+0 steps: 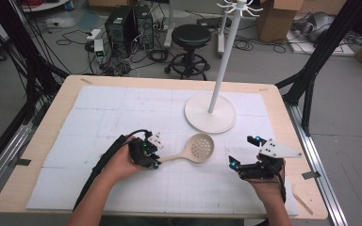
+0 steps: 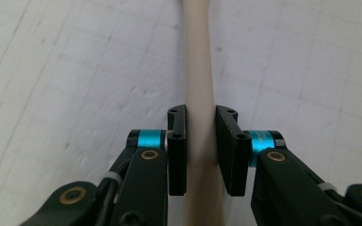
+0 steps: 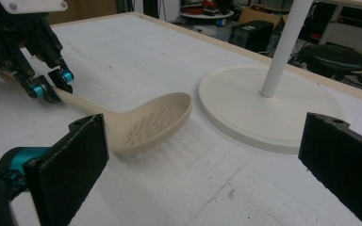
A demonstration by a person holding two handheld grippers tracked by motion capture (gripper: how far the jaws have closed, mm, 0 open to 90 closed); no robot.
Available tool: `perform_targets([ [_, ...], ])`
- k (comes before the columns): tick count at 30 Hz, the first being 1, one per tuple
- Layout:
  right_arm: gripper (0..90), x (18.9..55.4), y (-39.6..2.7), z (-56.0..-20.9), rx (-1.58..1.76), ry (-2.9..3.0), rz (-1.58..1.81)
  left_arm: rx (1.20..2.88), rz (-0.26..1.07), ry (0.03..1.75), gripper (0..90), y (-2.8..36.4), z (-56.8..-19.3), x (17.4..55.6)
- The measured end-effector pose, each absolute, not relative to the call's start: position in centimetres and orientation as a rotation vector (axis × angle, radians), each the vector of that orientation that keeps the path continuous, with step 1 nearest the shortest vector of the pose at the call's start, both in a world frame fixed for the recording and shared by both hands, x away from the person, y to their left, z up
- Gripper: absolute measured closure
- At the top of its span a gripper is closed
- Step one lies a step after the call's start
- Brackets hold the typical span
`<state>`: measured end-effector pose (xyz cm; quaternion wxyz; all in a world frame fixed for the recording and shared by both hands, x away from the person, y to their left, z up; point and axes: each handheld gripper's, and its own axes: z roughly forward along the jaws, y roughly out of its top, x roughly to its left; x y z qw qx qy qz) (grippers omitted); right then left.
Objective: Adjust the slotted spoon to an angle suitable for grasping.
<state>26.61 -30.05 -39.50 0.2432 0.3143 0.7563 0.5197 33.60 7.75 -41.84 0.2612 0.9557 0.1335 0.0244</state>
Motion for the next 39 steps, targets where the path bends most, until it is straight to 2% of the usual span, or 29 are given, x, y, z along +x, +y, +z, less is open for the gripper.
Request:
perform_targets([
  [4, 0.8, 26.6, -30.1, -39.5, 0.859, 2.067, 1.421, 2.6, 0.062, 0.302, 75.5, 5.6, -42.0, 33.6],
  [9, 0.8, 26.6, -30.1, -39.5, 0.856, 2.064, 1.423, 2.596, 0.049, 0.305, 74.9, 5.3, -42.1, 33.7],
  [12, 0.8, 26.6, -30.2, -39.5, 0.857, 2.065, 1.424, 2.569, 0.036, 0.322, 62.8, 5.7, -41.9, 33.6],
  [13, 0.8, 26.6, -30.2, -39.5, 0.857, 2.065, 1.423, 2.569, 0.036, 0.322, 62.8, 5.7, -41.9, 33.6],
  [24, 0.9, 26.4, -30.4, -39.7, 0.87, 2.067, 1.416, 2.46, 0.073, 0.415, 49.3, 11.6, -41.1, 31.9],
  [29, 0.8, 26.4, -30.2, -39.7, 0.863, 2.073, 1.413, 2.459, 0.056, 0.448, 49.6, 13.7, -42.0, 31.2],
  [33, 0.8, 26.5, -29.9, -39.8, 0.865, 2.081, 1.411, 2.493, 0.052, 0.451, 50.5, 13.7, -42.9, 31.3],
  [34, 0.8, 26.5, -29.8, -39.8, 0.867, 2.087, 1.406, 2.493, 0.052, 0.451, 53.4, 13.7, -42.9, 31.3],
  [36, 0.8, 26.5, -29.6, -39.9, 0.858, 2.094, 1.403, 2.501, 0.048, 0.397, 66.3, 13.2, -42.6, 31.5],
  [39, 0.8, 26.5, -29.4, -39.8, 0.851, 2.094, 1.404, 2.51, 0.061, 0.349, 67.5, 12.4, -42.6, 31.6],
])
